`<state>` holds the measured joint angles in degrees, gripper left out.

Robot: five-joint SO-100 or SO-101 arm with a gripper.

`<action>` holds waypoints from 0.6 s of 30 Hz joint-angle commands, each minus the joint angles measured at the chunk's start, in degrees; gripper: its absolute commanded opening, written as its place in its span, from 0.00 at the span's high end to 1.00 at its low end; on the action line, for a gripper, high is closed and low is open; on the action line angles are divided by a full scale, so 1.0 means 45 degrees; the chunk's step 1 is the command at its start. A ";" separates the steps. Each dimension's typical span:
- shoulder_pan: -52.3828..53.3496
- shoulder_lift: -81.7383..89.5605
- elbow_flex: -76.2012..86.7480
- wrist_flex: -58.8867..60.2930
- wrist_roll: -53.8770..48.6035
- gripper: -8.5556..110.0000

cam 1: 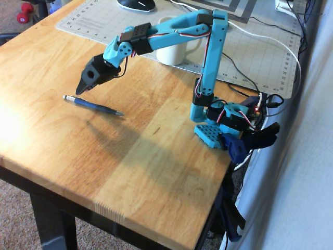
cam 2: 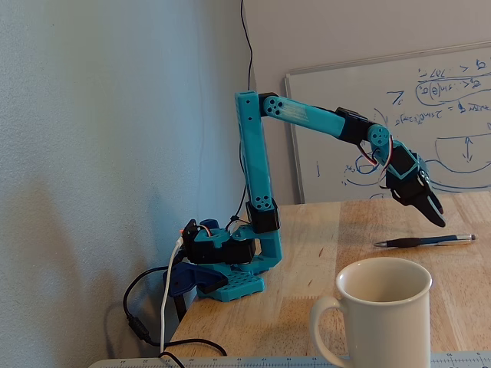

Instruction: Grasp a pen and put it in a mug.

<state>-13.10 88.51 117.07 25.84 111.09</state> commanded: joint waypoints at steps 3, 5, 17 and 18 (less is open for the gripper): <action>0.0762 0.1035 -0.0234 -0.0293 -0.0059 0.80; 0.0898 0.1016 -0.0117 -0.0293 -0.0059 0.80; -0.0195 -0.0039 0.0312 -0.0273 -0.0059 0.80; -0.0313 -0.0059 0.0332 -0.0273 -0.0059 0.80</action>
<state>-12.39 87.28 119.18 25.84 111.09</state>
